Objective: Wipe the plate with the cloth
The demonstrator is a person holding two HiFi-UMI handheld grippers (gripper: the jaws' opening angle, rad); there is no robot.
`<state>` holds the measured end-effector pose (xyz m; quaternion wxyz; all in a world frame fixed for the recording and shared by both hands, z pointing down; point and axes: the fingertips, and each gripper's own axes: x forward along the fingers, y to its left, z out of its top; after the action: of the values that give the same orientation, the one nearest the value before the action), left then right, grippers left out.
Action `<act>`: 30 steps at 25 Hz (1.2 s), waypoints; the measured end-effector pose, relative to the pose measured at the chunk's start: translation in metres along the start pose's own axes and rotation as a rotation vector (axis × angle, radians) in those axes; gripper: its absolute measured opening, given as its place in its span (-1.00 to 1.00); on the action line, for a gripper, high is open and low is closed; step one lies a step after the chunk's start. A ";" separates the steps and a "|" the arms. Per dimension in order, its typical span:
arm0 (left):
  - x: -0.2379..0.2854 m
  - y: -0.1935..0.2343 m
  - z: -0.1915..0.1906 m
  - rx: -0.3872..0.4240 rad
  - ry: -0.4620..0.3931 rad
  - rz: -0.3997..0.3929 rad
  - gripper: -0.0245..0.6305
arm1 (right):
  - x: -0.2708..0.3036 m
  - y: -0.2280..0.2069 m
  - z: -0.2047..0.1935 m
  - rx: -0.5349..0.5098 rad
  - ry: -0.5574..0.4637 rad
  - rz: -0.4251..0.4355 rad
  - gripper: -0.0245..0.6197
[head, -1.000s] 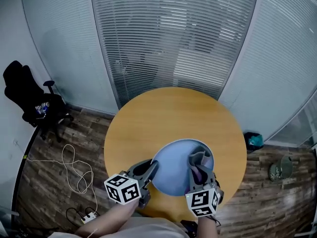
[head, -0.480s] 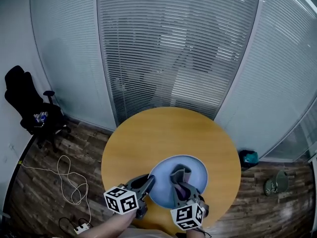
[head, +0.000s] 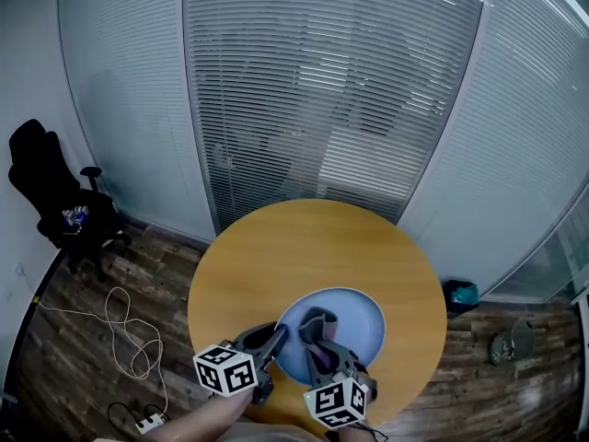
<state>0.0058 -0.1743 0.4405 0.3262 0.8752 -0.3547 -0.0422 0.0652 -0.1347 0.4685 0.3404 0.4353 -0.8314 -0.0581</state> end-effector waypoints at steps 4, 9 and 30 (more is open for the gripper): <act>0.002 0.001 -0.001 -0.003 0.001 0.003 -0.76 | 0.004 0.008 0.005 -0.011 -0.010 0.029 -0.77; 0.002 -0.001 -0.001 -0.004 0.006 0.001 -0.76 | 0.006 0.020 0.011 -0.022 -0.021 0.064 -0.76; -0.006 0.003 -0.001 -0.023 -0.010 0.008 -0.76 | -0.002 0.000 0.000 0.016 -0.009 0.012 -0.77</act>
<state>0.0000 -0.1719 0.4422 0.3346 0.8698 -0.3591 -0.0496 0.0663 -0.1337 0.4676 0.3335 0.4327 -0.8360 -0.0513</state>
